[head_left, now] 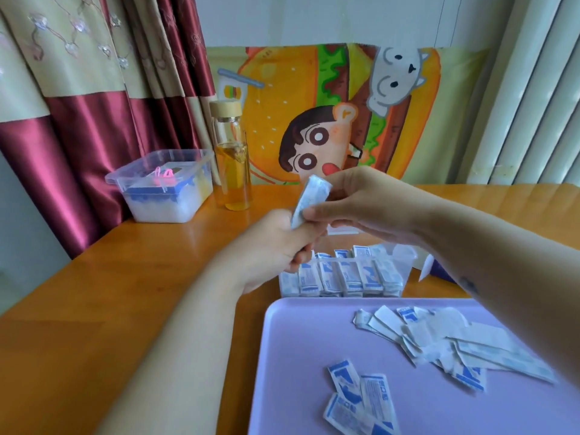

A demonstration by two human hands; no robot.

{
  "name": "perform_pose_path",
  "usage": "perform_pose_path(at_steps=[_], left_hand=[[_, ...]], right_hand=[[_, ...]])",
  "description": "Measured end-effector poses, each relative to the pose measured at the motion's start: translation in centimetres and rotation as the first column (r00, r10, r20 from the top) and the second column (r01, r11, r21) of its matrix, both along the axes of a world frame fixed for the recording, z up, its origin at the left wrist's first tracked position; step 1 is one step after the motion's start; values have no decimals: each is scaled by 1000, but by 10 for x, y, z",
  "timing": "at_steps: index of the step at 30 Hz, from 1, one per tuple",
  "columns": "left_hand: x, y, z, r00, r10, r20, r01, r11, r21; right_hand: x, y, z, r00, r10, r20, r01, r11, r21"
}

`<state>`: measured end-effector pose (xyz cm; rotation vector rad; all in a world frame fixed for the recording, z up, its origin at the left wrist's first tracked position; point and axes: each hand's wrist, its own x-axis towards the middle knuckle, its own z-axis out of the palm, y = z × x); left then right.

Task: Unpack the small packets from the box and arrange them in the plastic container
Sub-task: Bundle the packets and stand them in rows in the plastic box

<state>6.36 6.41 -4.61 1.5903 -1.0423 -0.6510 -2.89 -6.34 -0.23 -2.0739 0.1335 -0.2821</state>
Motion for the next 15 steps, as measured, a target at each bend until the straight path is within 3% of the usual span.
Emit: perform_pose_path(at_steps=[3,8,12,15], left_hand=[[10,2,-4,998,19,66,-22,999,50],[30,-1,-10,972,170,163,-174,985,9],[38,1,-17,976,143,164,-153,987,51],[41,3,-16,959,184,217,-193,981,24]], right_hand=[[15,0,-8,999,10,-51,-10,1000,5],[42,2,-15,998,-40,-52,52,963,263],[51,3,-25,985,18,-173,50,923,381],[54,2,-28,986,19,-166,58,893,447]])
